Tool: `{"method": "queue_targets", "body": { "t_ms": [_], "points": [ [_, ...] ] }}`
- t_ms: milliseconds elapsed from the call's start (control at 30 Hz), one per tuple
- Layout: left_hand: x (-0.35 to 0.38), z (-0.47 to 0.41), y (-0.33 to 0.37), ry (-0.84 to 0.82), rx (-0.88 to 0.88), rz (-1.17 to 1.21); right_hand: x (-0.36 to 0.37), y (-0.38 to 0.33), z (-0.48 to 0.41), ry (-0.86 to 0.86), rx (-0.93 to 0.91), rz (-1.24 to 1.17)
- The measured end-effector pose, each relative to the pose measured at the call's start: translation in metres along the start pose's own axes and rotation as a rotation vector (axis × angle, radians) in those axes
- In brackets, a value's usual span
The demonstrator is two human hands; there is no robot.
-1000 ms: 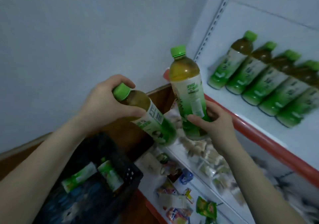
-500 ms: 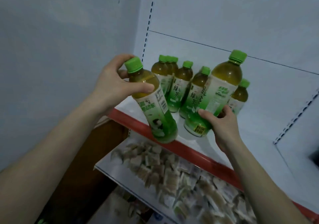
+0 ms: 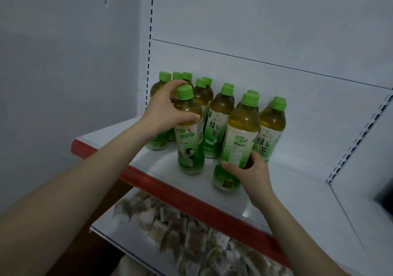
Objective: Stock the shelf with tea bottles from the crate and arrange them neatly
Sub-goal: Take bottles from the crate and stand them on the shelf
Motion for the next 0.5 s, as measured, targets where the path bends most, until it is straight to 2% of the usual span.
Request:
{"method": "queue_targets", "body": {
  "t_ms": [133,267,500],
  "points": [
    [0.019,-0.008,-0.003,-0.055,0.045,-0.037,0.003,0.007,0.0,0.03,0.003,0.052],
    [0.032,-0.001,-0.02,-0.074,0.061,0.082,0.001,0.01,0.001,0.045,0.002,0.056],
    [0.064,0.034,-0.102,-0.291,-0.15,0.054,-0.004,0.015,0.003,0.03,0.006,0.1]
  ]
}}
Point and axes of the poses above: each hand's wrist, its own z-axis away from the middle knuckle, its own x-axis out of the palm, y = z × x, the point moved 9 cm from there along -z, towards the middle knuckle, and after that the axes turned 6 degrees about z, right-handed, at the moved point
